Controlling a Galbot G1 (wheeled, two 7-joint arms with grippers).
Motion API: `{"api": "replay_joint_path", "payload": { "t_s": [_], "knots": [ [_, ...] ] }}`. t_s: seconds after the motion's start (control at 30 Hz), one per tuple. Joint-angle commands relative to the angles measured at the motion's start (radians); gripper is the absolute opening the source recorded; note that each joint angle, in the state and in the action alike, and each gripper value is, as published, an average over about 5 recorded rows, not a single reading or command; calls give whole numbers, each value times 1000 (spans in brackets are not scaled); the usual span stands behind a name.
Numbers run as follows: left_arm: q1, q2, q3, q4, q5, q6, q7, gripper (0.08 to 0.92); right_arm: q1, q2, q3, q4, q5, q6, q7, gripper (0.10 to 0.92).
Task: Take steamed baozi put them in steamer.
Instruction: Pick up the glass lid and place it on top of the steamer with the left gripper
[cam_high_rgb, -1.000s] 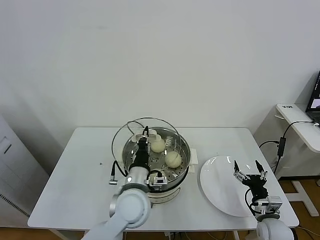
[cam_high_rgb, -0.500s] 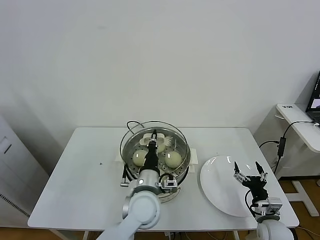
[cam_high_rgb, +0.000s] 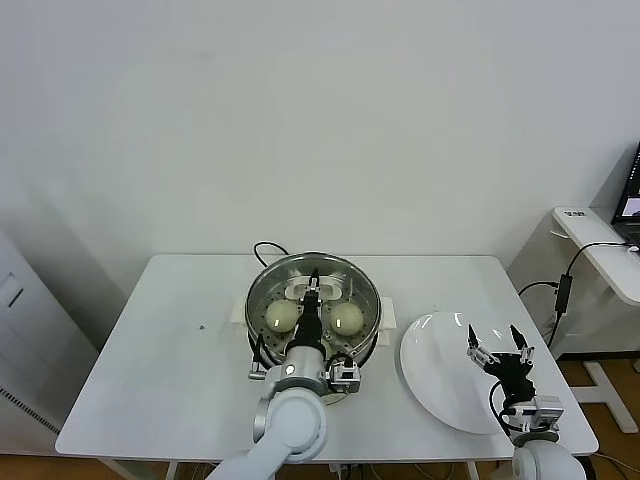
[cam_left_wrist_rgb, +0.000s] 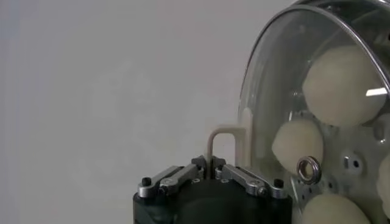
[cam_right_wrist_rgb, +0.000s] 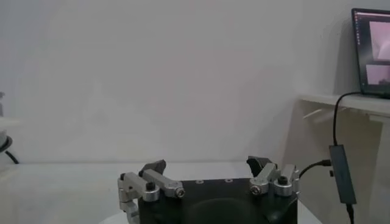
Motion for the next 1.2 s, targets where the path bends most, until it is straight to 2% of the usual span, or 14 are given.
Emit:
{"api": "replay_joint_path", "payload": {
  "t_s": [0.03,0.47,0.57,0.73,0.93,1.0,1.1,1.2],
  "knots": [
    [1,-13,1,22,2,-4,-5,113,0,1,2,0,-1,2,-1,823],
    [6,-6,-6,26,-49,0,-26,114,-5,5,10,-2,-2,9,-6,823],
    [15,-2,-7,12,-77,5,-37,139,-5,7,10,-2,-3,9,-7,823],
    [52,25,-20,-82,-159,-12,-59,273,-5,8,10,-2,-4,10,-9,823],
    [127,86,-93,-336,-408,-122,52,446,6,7,6,-5,-5,13,-12,823],
    [135,109,-136,-403,-568,-172,90,498,11,5,3,-5,-3,12,-13,823],
    [125,148,-228,-439,-892,-288,141,585,14,2,-2,-3,6,7,-15,823],
    [106,189,-324,-439,-1237,-350,118,672,13,1,-8,1,23,0,-21,823]
  ]
}}
